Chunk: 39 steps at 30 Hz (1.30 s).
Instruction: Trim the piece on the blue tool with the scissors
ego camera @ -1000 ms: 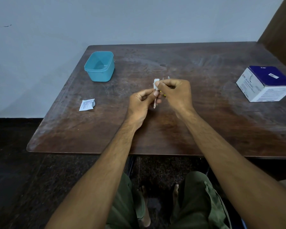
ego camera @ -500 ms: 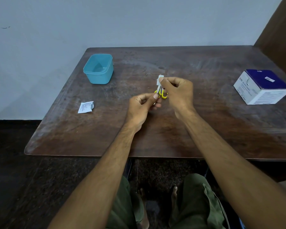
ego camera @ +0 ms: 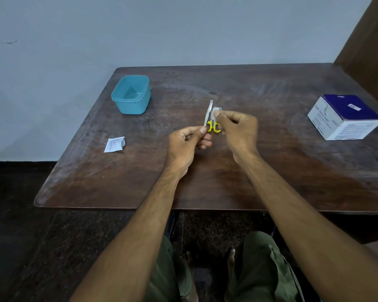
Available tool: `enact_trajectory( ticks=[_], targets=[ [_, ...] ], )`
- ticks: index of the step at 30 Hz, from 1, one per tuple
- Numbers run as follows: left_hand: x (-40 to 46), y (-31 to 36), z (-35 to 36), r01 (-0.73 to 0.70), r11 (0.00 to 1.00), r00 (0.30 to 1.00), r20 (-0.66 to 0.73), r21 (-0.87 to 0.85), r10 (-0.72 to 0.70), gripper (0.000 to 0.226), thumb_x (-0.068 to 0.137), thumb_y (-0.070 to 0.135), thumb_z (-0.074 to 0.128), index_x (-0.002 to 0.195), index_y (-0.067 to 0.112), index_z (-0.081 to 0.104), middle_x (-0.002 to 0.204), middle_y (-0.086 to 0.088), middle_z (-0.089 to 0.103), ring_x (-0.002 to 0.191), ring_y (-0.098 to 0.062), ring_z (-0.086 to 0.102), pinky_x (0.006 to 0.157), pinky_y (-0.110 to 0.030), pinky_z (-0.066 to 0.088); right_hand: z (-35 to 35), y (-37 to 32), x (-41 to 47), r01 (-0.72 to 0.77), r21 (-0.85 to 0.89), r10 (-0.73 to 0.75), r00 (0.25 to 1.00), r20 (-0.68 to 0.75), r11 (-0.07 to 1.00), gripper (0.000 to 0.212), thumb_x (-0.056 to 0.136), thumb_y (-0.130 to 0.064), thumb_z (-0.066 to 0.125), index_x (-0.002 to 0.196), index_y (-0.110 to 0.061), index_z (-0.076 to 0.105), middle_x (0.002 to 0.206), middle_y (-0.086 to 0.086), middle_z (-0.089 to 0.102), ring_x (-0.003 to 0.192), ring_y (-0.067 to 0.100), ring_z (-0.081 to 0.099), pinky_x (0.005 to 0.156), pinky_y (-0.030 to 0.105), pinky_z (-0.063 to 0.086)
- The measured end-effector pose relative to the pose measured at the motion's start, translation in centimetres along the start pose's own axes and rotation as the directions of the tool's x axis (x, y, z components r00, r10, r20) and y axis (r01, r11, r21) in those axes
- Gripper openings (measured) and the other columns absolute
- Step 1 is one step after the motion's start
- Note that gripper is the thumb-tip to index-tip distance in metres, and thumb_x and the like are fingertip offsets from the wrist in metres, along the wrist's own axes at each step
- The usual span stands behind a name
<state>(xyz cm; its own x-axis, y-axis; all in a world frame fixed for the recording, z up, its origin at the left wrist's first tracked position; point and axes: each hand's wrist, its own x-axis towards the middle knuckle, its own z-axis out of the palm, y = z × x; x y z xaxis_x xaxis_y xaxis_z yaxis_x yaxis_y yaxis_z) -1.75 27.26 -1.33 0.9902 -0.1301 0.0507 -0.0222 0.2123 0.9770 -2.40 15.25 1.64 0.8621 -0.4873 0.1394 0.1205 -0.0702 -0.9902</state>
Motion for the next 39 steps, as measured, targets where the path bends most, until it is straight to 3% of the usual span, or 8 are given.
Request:
enact_trajectory(
  ticks=[3, 10, 16, 21, 29, 35, 39],
  targets=[
    [-0.1, 0.0, 0.0, -0.006, 1.0, 1.0, 0.005, 0.024, 0.006, 0.011, 0.093, 0.007, 0.06, 0.092, 0.004, 0.07, 0.063, 0.001, 0.07, 0.054, -0.007, 0.064, 0.056, -0.016, 0.051, 0.7, 0.1, -0.2, 0.023, -0.016, -0.022, 0.999, 0.04, 1.0, 0.017, 0.084, -0.016, 0.07, 0.071, -0.006, 0.074, 0.056, 0.0, 0.061, 0.052, 0.005, 0.05, 0.057, 0.026, 0.044],
    [0.0, 0.0, 0.0, -0.006, 0.999, 1.0, 0.018, 0.044, 0.006, 0.009, 0.093, 0.007, 0.06, 0.089, 0.006, 0.069, 0.062, 0.001, 0.068, 0.053, -0.008, 0.063, 0.057, -0.018, 0.051, 1.3, -1.1, 0.7, -0.041, 0.014, 0.04, 0.998, 0.051, 0.999, 0.013, 0.086, -0.01, 0.066, 0.075, -0.011, 0.073, 0.059, 0.005, 0.06, 0.047, 0.004, 0.051, 0.047, 0.017, 0.044],
    [0.1, -0.2, -0.3, -0.036, 0.997, 0.999, 0.014, 0.07, 0.036, 0.014, 0.093, 0.006, 0.059, 0.096, -0.003, 0.07, 0.063, -0.002, 0.067, 0.053, -0.007, 0.062, 0.056, -0.019, 0.052, 0.8, 0.0, -0.7, -0.026, -0.072, 0.034, 0.992, 0.118, 0.997, 0.017, 0.086, -0.012, 0.066, 0.071, -0.016, 0.073, 0.065, 0.004, 0.068, 0.055, 0.002, 0.057, 0.054, 0.016, 0.048],
    [0.1, -0.2, -0.1, -0.021, 0.997, 1.0, 0.023, 0.068, 0.02, 0.01, 0.093, 0.007, 0.06, 0.086, 0.007, 0.068, 0.058, 0.003, 0.066, 0.049, -0.007, 0.059, 0.054, -0.02, 0.05, 1.0, -0.5, 0.5, -0.05, -0.001, 0.05, 0.996, 0.067, 0.999, 0.02, 0.083, -0.007, 0.064, 0.066, -0.013, 0.07, 0.056, 0.002, 0.061, 0.05, 0.006, 0.052, 0.05, 0.019, 0.043],
    [0.2, -0.4, -0.1, -0.009, 0.998, 1.0, 0.022, 0.07, 0.007, 0.011, 0.092, 0.006, 0.06, 0.094, -0.001, 0.068, 0.06, 0.001, 0.068, 0.05, -0.007, 0.062, 0.054, -0.018, 0.05, 1.2, 0.2, 0.2, -0.079, 0.062, 0.077, 0.997, 0.022, 0.995, 0.019, 0.084, -0.007, 0.063, 0.067, -0.008, 0.07, 0.057, 0.002, 0.061, 0.05, 0.005, 0.051, 0.05, 0.018, 0.042],
    [0.3, -0.6, -0.4, -0.037, 0.992, 0.999, 0.019, 0.12, 0.035, 0.016, 0.094, 0.009, 0.059, 0.097, -0.002, 0.07, 0.062, 0.002, 0.067, 0.052, -0.008, 0.061, 0.055, -0.019, 0.052, 0.8, 0.5, -0.8, -0.067, -0.037, 0.07, 0.994, 0.09, 0.997, 0.017, 0.083, -0.009, 0.066, 0.068, -0.014, 0.072, 0.061, 0.001, 0.063, 0.053, 0.003, 0.054, 0.051, 0.017, 0.045],
    [0.3, -0.4, -0.1, -0.023, 0.993, 1.0, 0.02, 0.117, 0.021, 0.012, 0.095, 0.008, 0.057, 0.092, 0.003, 0.068, 0.057, 0.004, 0.064, 0.047, -0.007, 0.058, 0.054, -0.02, 0.048, 1.0, -0.3, 0.6, -0.088, 0.05, 0.085, 0.995, 0.047, 0.995, 0.022, 0.084, -0.008, 0.066, 0.064, -0.014, 0.069, 0.058, 0.001, 0.06, 0.05, 0.005, 0.051, 0.049, 0.018, 0.042]
  ],
)
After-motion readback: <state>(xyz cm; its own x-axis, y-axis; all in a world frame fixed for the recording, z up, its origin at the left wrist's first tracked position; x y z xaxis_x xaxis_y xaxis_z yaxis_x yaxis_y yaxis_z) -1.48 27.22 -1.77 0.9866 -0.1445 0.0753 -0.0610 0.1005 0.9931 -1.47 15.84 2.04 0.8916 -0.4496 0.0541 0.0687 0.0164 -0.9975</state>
